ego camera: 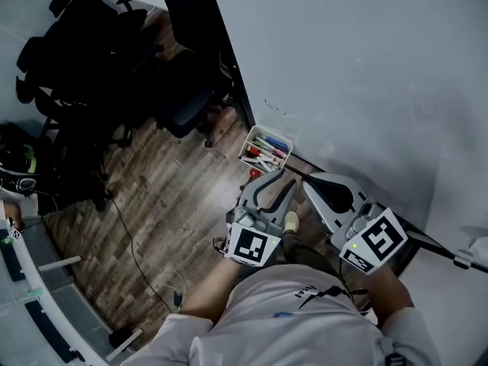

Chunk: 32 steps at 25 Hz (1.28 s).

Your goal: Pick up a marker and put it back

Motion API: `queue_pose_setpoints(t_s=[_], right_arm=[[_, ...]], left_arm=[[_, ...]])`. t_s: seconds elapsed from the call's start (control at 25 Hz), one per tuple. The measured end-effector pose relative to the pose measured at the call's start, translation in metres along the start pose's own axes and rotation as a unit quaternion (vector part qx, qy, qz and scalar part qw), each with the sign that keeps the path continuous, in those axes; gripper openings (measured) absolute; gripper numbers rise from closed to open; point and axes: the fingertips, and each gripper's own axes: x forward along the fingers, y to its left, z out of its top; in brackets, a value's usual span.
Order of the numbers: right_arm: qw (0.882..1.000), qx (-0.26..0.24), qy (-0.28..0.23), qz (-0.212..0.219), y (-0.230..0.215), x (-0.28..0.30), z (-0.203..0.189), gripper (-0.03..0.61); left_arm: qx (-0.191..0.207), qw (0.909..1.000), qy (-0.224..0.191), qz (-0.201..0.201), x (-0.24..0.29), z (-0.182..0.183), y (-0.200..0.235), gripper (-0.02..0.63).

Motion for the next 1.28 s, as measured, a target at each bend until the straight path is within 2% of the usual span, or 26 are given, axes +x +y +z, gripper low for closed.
queue_pose_setpoints(t_s=[0.12,0.24,0.4,0.56,0.68,0.84,1.04,1.28], right_arm=[[1.000,-0.006,-0.009,0.003,0.004,-0.002,0.007,0.014],[1.000,-0.014,-0.016,0.008,0.010,-0.001,0.013,0.014],[0.999,-0.022,-0.021,0.014,0.018,0.002,0.017,0.014],[0.999,-0.033,-0.028,0.018,0.024,0.005,0.023,0.014],[0.999,-0.039,-0.030,0.019,0.027,0.004,0.028,0.014],[0.998,-0.046,-0.032,0.021,0.033,0.005,0.034,0.014],[0.997,-0.055,-0.039,0.030,0.043,0.009,0.043,0.014],[0.996,-0.069,-0.046,0.036,0.051,0.016,0.055,0.014]], left_arm=[[0.020,0.9997,-0.012,-0.002,-0.009,0.023,0.001,0.106],[0.012,0.9994,-0.031,0.006,-0.020,0.041,0.006,0.106],[-0.037,0.9960,-0.079,0.015,-0.035,0.069,0.017,0.104],[-0.092,0.9902,-0.101,0.029,-0.049,0.087,0.027,0.101],[-0.105,0.9890,-0.098,0.036,-0.061,0.097,0.031,0.066],[-0.116,0.9895,-0.073,0.045,-0.073,0.099,0.035,0.046],[-0.126,0.9879,-0.072,0.055,-0.080,0.110,0.040,0.015],[-0.129,0.9864,-0.084,0.057,-0.087,0.120,0.046,0.011]])
